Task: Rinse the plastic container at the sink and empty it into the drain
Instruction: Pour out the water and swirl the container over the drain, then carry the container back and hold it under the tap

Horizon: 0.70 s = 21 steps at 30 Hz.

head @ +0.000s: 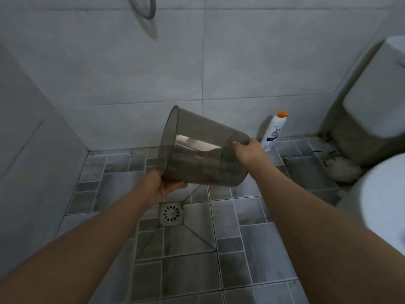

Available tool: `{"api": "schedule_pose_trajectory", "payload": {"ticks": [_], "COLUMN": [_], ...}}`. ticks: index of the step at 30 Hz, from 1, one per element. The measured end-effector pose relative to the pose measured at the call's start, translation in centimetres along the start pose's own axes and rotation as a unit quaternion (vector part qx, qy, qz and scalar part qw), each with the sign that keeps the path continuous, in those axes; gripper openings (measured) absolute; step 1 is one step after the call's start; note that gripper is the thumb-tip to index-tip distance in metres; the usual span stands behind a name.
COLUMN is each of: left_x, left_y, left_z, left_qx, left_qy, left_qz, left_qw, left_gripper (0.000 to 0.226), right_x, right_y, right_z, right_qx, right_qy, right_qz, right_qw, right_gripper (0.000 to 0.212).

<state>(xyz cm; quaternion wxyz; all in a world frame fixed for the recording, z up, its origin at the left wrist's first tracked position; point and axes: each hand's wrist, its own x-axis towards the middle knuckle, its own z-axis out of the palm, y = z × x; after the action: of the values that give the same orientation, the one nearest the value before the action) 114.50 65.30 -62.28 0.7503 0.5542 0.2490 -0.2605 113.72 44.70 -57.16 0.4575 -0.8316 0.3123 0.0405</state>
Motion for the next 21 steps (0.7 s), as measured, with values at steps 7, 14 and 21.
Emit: {"api": "schedule_pose_trajectory", "payload": {"ticks": [7, 14, 21], "left_x": [-14.2, -30.0, -39.5], "left_y": [13.6, 28.2, 38.5], "left_z": [4.5, 12.5, 21.1], "left_qx": [0.134, 0.345, 0.499], "left_qy": [0.078, 0.148, 0.069], "left_qz": [0.047, 0.116, 0.210], "left_qw": [0.987, 0.920, 0.838], "left_gripper": [0.033, 0.040, 0.029], "right_x": [-7.0, -14.8, -23.3], "right_y": [-12.3, -23.4, -30.1], "right_z": [-7.7, -20.0, -32.0], "right_qx": [0.039, 0.286, 0.291], "right_qy": [-0.133, -0.192, -0.149], "right_qz": [0.088, 0.214, 0.165], "right_qw": [0.986, 0.914, 0.931], "right_gripper": [0.062, 0.090, 0.032]}}
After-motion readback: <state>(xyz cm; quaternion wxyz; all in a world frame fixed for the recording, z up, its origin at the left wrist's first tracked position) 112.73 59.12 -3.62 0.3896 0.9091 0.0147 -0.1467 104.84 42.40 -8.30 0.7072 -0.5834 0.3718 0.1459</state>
